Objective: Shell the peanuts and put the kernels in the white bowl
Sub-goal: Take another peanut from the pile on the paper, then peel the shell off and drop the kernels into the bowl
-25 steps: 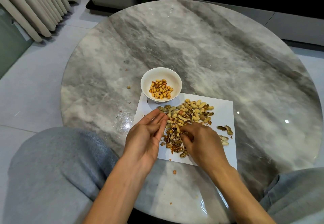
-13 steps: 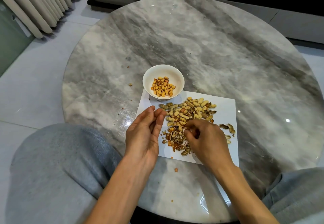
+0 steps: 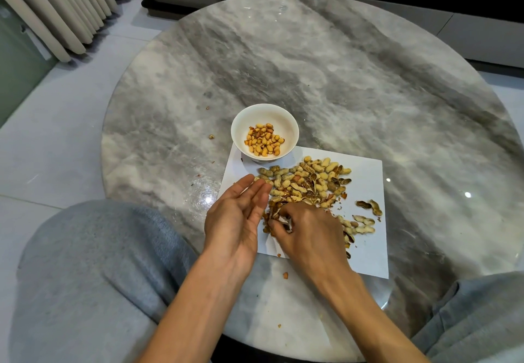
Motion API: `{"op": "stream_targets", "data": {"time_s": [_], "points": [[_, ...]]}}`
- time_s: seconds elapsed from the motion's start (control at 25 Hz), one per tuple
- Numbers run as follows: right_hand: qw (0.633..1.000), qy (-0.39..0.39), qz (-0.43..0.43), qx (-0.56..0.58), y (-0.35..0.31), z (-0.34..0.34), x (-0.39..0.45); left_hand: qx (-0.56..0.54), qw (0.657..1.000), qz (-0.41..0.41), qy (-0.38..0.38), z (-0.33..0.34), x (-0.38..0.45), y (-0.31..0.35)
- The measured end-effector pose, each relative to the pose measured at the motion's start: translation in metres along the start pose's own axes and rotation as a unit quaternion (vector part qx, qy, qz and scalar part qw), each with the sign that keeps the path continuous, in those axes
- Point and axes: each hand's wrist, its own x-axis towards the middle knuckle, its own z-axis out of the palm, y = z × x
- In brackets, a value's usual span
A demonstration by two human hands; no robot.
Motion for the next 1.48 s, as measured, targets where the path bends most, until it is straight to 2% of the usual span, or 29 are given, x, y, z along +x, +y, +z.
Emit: {"op": "stream_targets", "data": {"time_s": [0.08, 0.12, 0.2, 0.36, 0.44, 0.56, 0.68, 0.76, 0.84, 0.88, 0.96, 1.04, 1.12, 1.16, 1.24, 1.32, 1.4, 1.48], "points": [[1.000, 0.011, 0.004, -0.002, -0.003, 0.005, -0.002, 0.087, 0.995, 0.020, 0.031, -0.005, 0.004, 0.000], [1.000, 0.011, 0.008, 0.000, -0.003, 0.007, -0.002, 0.176, 0.982, 0.038, 0.056, -0.007, 0.006, -0.001], [1.000, 0.009, 0.019, 0.008, -0.003, 0.007, -0.002, 0.362, 0.926, 0.079, 0.078, -0.010, 0.008, -0.003], [0.999, 0.021, 0.029, 0.013, -0.005, 0.005, -0.002, 0.552, 0.827, 0.107, 0.011, -0.010, 0.001, -0.010], [0.999, 0.026, 0.022, 0.010, -0.005, 0.006, 0.000, 0.579, 0.808, 0.110, 0.003, -0.014, 0.003, -0.012], [1.000, 0.026, 0.007, 0.006, -0.006, 0.005, 0.001, 0.555, 0.824, 0.115, 0.001, -0.014, 0.007, -0.012], [0.998, 0.039, 0.032, 0.023, -0.009, 0.001, 0.000, 0.424, 0.902, 0.084, 0.017, -0.009, 0.004, -0.005], [0.984, 0.046, 0.099, 0.140, -0.009, -0.009, 0.002, 0.306, 0.950, 0.063, -0.007, -0.007, 0.001, -0.001], [0.939, 0.051, 0.139, 0.311, -0.011, -0.021, 0.007, 0.205, 0.977, 0.024, -0.049, -0.004, -0.004, 0.000], [0.927, 0.062, 0.122, 0.350, -0.012, -0.027, 0.008, 0.160, 0.985, -0.005, -0.072, -0.002, -0.008, 0.000], [0.937, 0.081, 0.059, 0.333, -0.018, -0.036, 0.009, 0.087, 0.989, -0.060, -0.104, 0.004, -0.016, 0.002], [0.931, 0.088, 0.056, 0.350, -0.020, -0.041, 0.010, 0.022, 0.991, -0.083, -0.100, 0.013, -0.020, 0.013], [0.894, 0.095, 0.113, 0.424, -0.015, -0.052, 0.012, 0.000, 0.996, -0.038, -0.082, 0.028, -0.013, 0.034], [0.876, 0.096, 0.141, 0.451, -0.011, -0.057, 0.012, 0.023, 0.996, 0.006, -0.086, 0.038, -0.005, 0.045], [0.855, 0.095, 0.183, 0.476, -0.002, -0.063, 0.009, 0.158, 0.977, 0.095, -0.105, 0.062, 0.007, 0.067], [0.848, 0.088, 0.198, 0.484, 0.001, -0.065, 0.006, 0.328, 0.924, 0.163, -0.108, 0.073, 0.013, 0.073], [0.848, 0.086, 0.203, 0.483, 0.000, -0.067, 0.006, 0.420, 0.872, 0.241, -0.076, 0.058, 0.009, 0.064], [0.851, 0.085, 0.196, 0.480, -0.001, -0.069, 0.006, 0.479, 0.816, 0.323, -0.008, 0.027, 0.004, 0.046]]}}
